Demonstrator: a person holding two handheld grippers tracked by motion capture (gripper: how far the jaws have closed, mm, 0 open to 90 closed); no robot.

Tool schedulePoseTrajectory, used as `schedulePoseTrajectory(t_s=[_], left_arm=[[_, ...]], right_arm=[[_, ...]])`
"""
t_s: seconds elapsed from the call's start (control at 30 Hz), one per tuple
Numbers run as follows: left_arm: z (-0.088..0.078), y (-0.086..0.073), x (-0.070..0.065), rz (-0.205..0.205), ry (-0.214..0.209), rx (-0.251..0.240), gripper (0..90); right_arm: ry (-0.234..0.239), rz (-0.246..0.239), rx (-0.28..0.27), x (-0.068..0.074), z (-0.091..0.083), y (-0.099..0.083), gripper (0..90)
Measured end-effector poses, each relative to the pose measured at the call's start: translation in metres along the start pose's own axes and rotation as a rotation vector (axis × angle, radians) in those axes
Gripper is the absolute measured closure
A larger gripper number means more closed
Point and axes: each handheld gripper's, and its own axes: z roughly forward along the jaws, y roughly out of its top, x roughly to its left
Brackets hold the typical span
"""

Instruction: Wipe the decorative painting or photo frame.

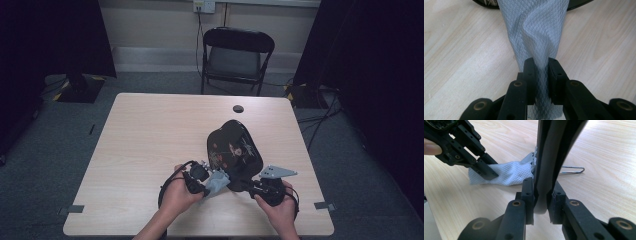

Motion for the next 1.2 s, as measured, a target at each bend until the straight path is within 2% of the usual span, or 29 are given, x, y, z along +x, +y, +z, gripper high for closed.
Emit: schedulePoseTrajectory(t_s=[0.23, 0.43, 0.57, 0.93, 1.03, 1.2], left_arm=[[-0.014, -0.003, 0.002, -0.001, 0.008, -0.027, 78.6], [-0.045, 0.007, 0.004, 0.014, 0.026, -0.065, 78.6], [-0.073, 0.02, 0.003, 0.026, 0.055, -0.112, 78.4], [-0.136, 0.059, 0.0, 0.044, 0.082, -0.249, 78.3], [-0.144, 0.066, -0.003, 0.052, 0.089, -0.272, 78.3], [-0.145, 0.073, -0.009, 0.064, 0.079, -0.284, 78.2]], right_arm=[[0.001, 0.004, -0.002, 0.0, 0.0, 0.0, 77.8], [0.002, 0.004, -0.001, -0.001, 0.001, 0.0, 77.9], [0.001, 0.003, 0.0, 0.0, 0.001, 0.0, 77.9], [0.0, 0.004, 0.001, 0.0, 0.001, 0.0, 77.9], [0.001, 0.004, 0.002, 0.0, 0.001, 0.0, 78.0], [-0.001, 0.004, 0.002, 0.0, 0.001, 0.0, 77.9]])
